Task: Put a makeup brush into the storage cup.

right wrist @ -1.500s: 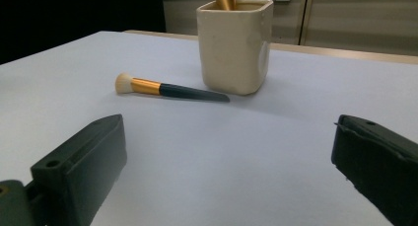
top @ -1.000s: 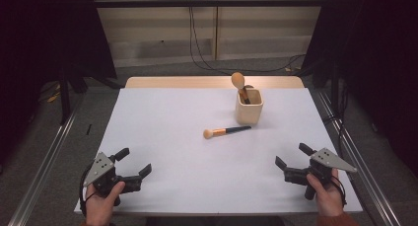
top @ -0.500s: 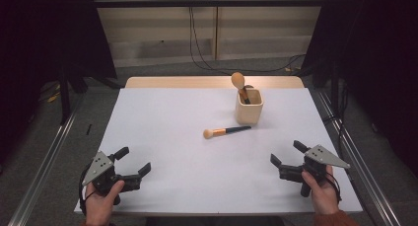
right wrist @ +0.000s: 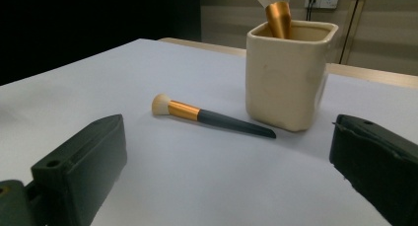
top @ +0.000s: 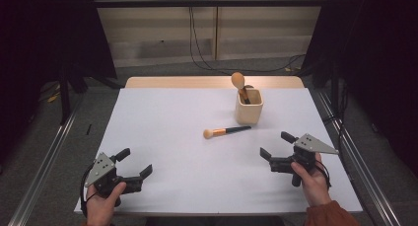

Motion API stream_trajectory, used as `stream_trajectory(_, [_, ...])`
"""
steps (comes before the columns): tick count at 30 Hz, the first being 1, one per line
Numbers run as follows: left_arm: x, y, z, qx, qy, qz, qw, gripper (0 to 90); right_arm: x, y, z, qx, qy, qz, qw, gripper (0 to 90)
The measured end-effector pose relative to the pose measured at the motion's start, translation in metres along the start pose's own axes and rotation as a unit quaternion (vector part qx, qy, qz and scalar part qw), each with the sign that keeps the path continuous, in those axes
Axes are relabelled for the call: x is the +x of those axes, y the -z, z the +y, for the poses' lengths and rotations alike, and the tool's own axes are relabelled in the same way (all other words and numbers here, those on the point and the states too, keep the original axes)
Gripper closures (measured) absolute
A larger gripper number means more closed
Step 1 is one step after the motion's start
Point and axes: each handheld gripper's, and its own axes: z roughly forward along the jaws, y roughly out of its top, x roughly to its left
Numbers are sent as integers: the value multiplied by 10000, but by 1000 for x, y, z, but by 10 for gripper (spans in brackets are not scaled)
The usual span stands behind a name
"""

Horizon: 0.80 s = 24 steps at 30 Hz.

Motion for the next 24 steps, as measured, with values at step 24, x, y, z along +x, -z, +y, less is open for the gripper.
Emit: stream_trajectory(24, [-2,-2,0,30,50,-26,10000,27,-14,-42,30,-133,183,-9,9997,12])
